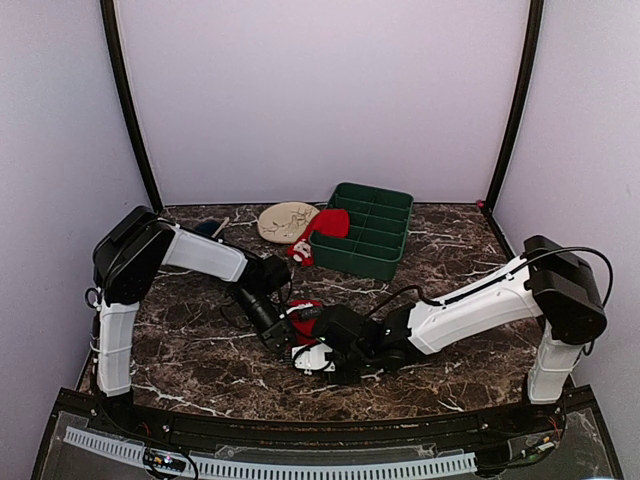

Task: Roll the socks
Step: Roll the sock at the center of the board.

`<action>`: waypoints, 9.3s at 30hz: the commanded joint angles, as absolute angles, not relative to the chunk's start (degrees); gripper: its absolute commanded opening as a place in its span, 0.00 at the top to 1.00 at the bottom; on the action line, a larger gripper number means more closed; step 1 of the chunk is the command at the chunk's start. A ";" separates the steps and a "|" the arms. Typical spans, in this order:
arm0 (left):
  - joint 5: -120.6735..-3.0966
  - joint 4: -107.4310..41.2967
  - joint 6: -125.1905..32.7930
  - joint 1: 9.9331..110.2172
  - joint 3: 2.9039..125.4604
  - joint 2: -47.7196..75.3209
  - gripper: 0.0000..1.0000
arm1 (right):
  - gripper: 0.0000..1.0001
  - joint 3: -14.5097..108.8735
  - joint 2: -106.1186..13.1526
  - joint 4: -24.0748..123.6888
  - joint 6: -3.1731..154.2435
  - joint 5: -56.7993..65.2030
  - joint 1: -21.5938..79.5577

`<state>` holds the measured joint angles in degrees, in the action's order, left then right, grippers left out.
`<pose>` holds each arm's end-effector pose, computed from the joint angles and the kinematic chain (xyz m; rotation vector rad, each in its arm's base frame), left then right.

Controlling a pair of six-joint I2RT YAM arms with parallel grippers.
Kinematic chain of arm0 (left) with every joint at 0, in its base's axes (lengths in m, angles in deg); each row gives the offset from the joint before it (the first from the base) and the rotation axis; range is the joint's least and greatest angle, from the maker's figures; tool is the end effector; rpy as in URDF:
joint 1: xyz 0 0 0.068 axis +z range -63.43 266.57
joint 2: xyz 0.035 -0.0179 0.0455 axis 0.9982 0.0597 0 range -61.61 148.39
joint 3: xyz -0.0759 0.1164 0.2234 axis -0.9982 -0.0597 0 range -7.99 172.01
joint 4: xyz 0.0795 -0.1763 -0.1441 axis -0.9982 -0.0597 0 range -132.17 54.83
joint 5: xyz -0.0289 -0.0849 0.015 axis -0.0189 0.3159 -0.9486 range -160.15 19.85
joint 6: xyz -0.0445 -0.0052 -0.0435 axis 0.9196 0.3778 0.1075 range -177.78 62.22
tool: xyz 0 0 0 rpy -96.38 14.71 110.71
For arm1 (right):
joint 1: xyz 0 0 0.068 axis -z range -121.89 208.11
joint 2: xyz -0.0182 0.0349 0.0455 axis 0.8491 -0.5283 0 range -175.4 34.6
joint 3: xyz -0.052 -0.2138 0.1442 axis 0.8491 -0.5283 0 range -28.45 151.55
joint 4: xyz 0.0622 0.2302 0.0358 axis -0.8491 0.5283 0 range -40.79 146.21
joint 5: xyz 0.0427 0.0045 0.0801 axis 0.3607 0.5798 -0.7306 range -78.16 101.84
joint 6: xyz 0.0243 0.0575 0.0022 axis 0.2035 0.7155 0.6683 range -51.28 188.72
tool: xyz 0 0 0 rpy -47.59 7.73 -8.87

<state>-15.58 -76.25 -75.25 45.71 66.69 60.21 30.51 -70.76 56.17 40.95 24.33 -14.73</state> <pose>0.2415 -0.2602 0.1049 -1.3145 -2.3114 1.3512 0.1150 0.3376 0.1416 -1.8437 1.6466 0.0639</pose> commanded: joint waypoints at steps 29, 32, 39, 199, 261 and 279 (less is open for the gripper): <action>-11.68 -79.94 -78.10 47.81 69.06 61.79 1.00 | 0.90 37.20 -76.69 64.72 38.70 16.94 -9.01; -13.08 -79.37 -77.13 47.80 69.00 61.88 0.90 | 0.92 38.04 -76.91 65.17 38.71 16.28 -8.75; -15.67 -77.40 -74.43 48.23 68.80 60.83 0.60 | 0.93 39.28 -76.48 65.37 38.86 14.75 -8.30; -46.25 -43.68 -68.02 34.65 41.76 36.44 1.00 | 0.73 45.99 -87.91 76.27 60.88 -46.19 14.09; -10.75 -66.43 -70.61 47.00 55.49 55.32 1.00 | 0.62 31.37 -71.15 54.12 49.86 0.94 -8.42; -8.09 -66.70 -71.23 47.44 55.29 55.96 1.00 | 0.73 33.06 -74.99 55.27 48.13 -0.41 -8.34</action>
